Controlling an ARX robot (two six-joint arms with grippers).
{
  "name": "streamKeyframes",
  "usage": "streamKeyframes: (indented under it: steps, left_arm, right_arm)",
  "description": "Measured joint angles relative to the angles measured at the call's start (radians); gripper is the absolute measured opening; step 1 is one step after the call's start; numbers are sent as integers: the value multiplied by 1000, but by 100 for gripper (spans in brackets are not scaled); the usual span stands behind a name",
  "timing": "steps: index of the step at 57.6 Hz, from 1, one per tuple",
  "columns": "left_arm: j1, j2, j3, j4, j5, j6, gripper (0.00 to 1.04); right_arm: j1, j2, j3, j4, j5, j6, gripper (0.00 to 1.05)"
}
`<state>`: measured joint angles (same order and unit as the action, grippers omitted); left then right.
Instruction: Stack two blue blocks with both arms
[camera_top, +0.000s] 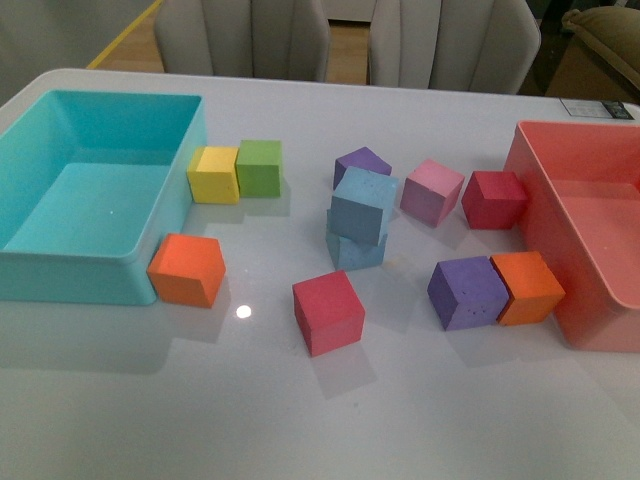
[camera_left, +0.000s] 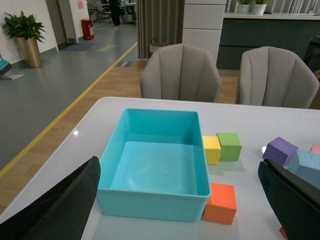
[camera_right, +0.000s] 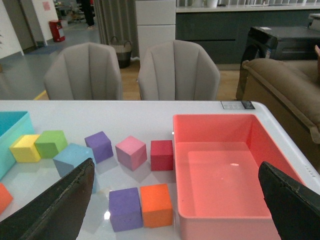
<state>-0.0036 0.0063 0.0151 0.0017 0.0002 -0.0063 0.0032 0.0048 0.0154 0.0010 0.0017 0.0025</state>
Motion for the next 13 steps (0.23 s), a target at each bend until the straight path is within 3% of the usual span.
streamKeyframes:
  steps: [13]
  left_arm:
    - [0, 0, 0, 0, 0, 0, 96]
  right_arm:
    - [0, 0, 0, 0, 0, 0, 96]
